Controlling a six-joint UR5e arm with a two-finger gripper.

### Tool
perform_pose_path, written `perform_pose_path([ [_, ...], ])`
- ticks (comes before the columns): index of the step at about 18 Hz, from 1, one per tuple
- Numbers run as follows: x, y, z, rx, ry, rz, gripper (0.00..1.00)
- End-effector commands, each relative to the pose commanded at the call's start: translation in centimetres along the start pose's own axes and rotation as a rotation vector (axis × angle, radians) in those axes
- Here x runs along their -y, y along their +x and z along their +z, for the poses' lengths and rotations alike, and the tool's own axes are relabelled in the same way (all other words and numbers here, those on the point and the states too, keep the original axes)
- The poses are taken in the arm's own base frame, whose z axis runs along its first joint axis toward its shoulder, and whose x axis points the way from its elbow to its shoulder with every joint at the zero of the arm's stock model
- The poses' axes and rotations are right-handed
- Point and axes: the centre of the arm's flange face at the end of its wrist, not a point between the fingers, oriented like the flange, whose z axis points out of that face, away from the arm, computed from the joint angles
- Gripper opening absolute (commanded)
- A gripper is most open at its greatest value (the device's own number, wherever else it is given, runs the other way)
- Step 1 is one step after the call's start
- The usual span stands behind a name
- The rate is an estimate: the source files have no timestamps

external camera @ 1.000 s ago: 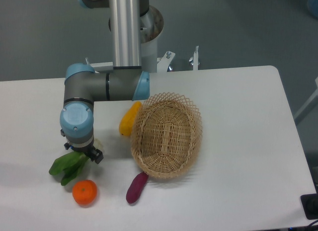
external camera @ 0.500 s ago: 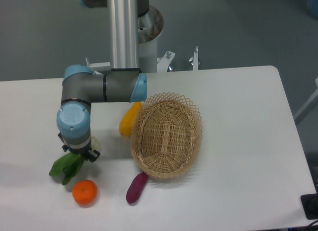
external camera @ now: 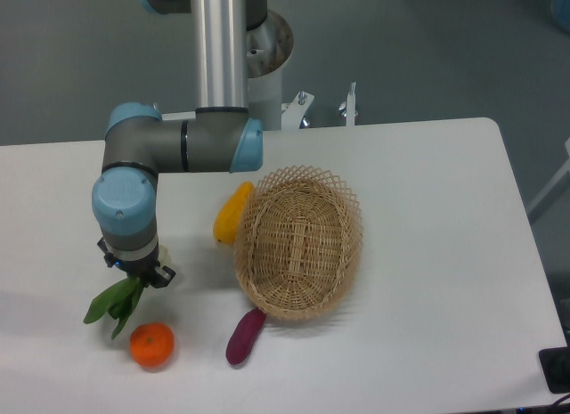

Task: Pick up the green vegetable from the table
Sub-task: 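Lift the bok choy and carry it past the basket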

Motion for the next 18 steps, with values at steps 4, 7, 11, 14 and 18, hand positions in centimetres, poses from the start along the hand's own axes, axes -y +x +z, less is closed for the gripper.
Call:
perform_pose_path([
  [4, -1.3, -3.8, -3.7, 0.012, 0.012, -0.052, 0.07],
  [7, -2.2, -6.9, -6.4, 0.04, 0.04, -0.005, 0.08],
  [11, -3.1, -11.6, -8.9, 0.087, 0.068, -0.019, 0.08],
  [14, -4.4, -15.2, -10.1, 0.126, 0.065, -0.062, 0.08],
  [18, -6.2, -20.3, -10.0, 0.178, 0.015, -0.015, 0.08],
])
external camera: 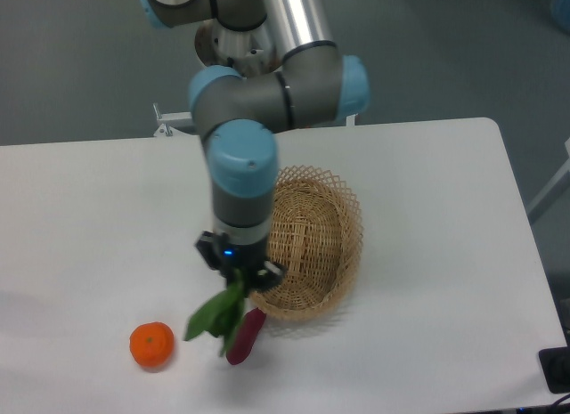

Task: Pick up the green vegetable from the table
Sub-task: 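Lift the bok choy and carry it past the basket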

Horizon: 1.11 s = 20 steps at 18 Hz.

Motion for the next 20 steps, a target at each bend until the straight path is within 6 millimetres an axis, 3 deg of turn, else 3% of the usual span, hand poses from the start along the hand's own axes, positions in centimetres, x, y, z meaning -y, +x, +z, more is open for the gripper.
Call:
perform_pose_path([
  [9, -7.1, -11.7, -0.4, 0.058, -0.029, 0.089, 0.09],
  [14, -9.7, -15.6, 0.1, 0.056, -0.095, 0.204, 0.11],
  [20, -11.4, -19.1, 0.2, 0.061, -0.09, 0.184, 0.05],
])
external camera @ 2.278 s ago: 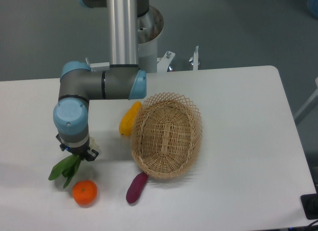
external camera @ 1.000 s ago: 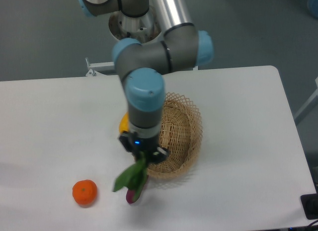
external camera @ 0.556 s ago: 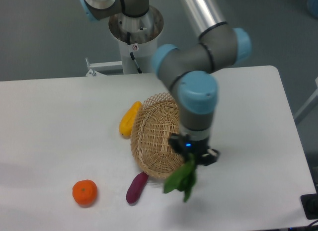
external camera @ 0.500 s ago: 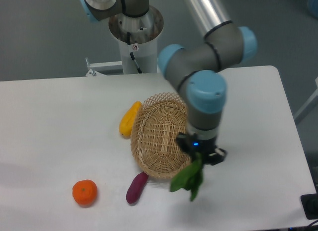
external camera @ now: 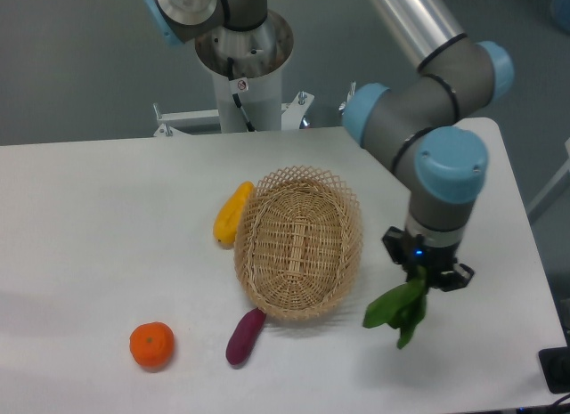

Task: Pick up the green vegetable from the table
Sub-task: 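Lift the bok choy and carry it past the basket, then hold the bok choy raised beside the basket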

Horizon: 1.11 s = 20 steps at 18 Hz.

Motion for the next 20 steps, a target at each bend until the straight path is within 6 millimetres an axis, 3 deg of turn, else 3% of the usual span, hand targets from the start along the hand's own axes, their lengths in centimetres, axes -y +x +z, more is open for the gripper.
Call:
perform_pose_path([
  [20, -0.07, 0.0, 0.21, -0.01, -0.009, 0.032, 0.07],
])
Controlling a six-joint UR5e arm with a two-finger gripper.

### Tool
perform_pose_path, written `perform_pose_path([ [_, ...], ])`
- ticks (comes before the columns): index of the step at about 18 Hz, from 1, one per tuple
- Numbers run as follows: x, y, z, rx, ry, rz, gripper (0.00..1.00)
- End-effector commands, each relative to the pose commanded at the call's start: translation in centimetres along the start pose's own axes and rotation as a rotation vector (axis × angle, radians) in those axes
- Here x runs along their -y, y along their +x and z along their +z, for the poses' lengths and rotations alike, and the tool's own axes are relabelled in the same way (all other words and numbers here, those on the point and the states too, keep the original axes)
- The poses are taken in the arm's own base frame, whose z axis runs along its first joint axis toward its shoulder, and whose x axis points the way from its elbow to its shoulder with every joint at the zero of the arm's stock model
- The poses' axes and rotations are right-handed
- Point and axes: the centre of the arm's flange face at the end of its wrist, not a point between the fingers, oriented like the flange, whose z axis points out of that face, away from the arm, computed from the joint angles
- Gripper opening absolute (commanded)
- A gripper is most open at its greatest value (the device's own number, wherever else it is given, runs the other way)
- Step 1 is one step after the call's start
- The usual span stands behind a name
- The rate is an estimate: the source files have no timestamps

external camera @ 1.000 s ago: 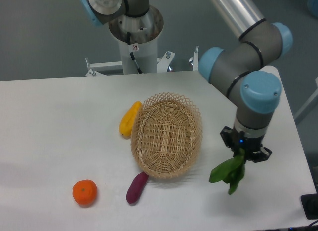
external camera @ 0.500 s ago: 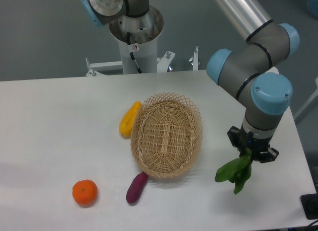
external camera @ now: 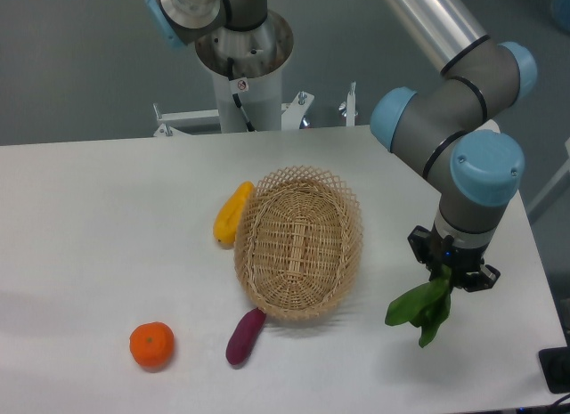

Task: Pick up the green vegetable from the table
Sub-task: 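Hold the bok choy raised beside the basket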

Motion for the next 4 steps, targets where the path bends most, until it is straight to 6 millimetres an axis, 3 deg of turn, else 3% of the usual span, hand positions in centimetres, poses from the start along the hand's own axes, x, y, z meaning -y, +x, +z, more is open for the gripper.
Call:
perform_pose_path([
  [4, -0.04, 0.03, 0.07, -0.001, -0.003, 0.0, 0.07],
])
